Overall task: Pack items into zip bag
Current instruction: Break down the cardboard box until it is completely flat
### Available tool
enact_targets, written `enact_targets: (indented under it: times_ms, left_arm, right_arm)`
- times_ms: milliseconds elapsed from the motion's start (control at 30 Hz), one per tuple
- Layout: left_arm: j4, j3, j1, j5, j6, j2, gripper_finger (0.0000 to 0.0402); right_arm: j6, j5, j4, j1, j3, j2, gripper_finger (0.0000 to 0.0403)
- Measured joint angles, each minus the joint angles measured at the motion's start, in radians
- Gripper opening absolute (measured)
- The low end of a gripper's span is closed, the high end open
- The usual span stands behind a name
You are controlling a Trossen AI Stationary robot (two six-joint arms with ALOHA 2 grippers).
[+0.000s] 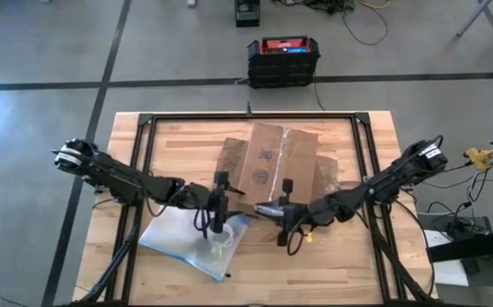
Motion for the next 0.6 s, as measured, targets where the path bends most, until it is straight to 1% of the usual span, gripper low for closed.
enact_targets:
  times_ms: [200, 600]
  left_arm:
    - [0.009, 0.002, 0.000, -0.004, -0.003, 0.023, 0.0272]
    - [-0.007, -0.002, 0.001, 0.003, -0.016, 0.013, 0.0272]
  right_arm:
    - [0.059, 0.019, -0.048, 0.013, 0.000, 0.000, 0.0052]
    - [0.116, 0.136, -0.147, 0.062, 0.000, -0.019, 0.0052]
